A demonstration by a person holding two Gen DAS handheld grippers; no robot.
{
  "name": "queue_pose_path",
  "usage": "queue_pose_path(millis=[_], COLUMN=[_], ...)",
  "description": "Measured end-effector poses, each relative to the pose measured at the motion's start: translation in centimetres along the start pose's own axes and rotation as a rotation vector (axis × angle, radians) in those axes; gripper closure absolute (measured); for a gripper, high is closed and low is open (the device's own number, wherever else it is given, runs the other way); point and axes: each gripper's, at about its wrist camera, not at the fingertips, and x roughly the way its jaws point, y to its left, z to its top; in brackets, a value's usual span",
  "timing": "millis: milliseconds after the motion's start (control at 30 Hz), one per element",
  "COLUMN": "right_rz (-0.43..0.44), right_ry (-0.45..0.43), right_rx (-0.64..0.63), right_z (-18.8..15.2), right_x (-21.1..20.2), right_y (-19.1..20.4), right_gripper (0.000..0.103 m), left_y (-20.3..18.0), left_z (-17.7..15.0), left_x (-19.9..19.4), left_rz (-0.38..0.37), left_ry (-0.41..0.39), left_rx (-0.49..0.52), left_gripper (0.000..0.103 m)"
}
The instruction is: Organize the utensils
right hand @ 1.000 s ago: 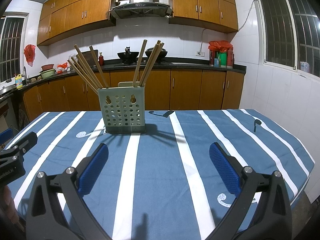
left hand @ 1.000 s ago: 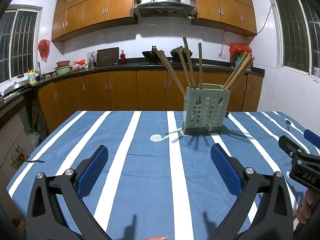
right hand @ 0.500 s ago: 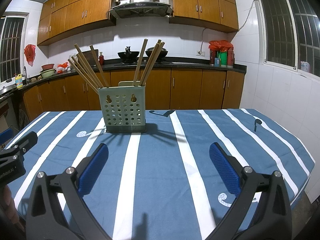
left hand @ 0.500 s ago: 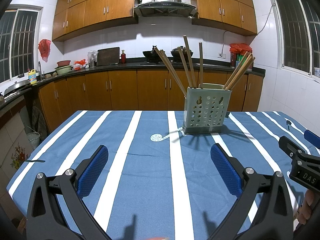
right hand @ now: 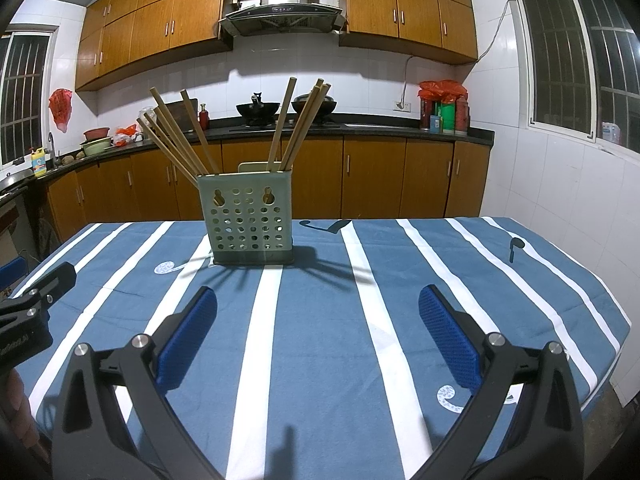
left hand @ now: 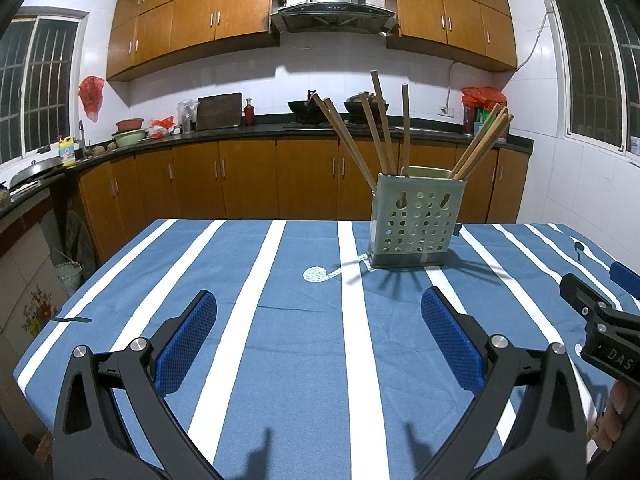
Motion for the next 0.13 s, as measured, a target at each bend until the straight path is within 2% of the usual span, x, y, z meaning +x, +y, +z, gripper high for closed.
queue_pose_path(millis=[133], right_rz=[0.0], right_ry=[0.001], right_rx=[0.0], right_z=[-0.01], right_x=[-0.04], right_y=[0.01], right_gripper=[0.004], left_y=[-0.14], left_z=[-0.05], left_x=[-0.21], left_rz=[0.003], left_ry=[0.004], left_rx=[-0.003], left_gripper=[0.002])
